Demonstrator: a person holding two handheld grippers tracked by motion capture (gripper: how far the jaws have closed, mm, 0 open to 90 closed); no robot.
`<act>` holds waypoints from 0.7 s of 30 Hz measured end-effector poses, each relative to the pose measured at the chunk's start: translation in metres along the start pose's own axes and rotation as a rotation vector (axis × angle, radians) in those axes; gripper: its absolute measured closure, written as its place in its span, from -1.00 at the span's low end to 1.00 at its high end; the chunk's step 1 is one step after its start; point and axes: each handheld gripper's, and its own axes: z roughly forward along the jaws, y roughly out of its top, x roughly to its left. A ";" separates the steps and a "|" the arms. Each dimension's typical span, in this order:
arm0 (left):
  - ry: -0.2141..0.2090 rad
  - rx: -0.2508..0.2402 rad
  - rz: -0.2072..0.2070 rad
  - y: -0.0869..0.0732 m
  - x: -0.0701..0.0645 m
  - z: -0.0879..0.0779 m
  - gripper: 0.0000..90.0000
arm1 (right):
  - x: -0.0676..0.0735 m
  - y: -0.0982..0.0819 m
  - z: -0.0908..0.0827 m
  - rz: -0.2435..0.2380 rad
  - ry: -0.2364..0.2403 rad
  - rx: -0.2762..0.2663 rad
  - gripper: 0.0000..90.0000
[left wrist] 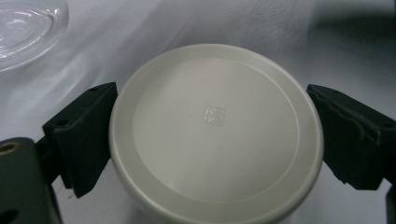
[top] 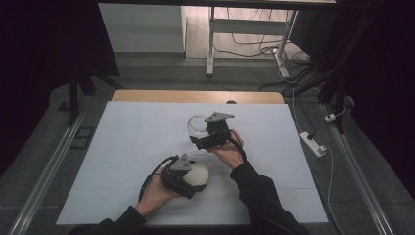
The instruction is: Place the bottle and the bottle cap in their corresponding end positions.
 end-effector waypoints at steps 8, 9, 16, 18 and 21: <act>0.024 0.008 0.014 -0.001 0.003 0.010 -0.83 | -0.004 0.000 0.011 -0.002 -0.014 0.009 -0.85; 0.023 0.011 0.015 -0.001 0.004 0.012 -0.83 | -0.004 0.000 0.012 -0.002 -0.015 0.013 -0.85; 0.020 0.029 0.018 0.000 0.005 0.020 -0.83 | -0.006 -0.004 0.019 -0.003 -0.023 0.025 -0.85; 0.025 0.036 0.014 0.000 0.005 0.021 -0.83 | -0.007 -0.005 0.021 -0.002 -0.028 0.028 -0.85; 0.025 0.047 0.008 -0.001 0.007 0.024 -0.83 | -0.009 -0.007 0.023 -0.002 -0.035 0.033 -0.85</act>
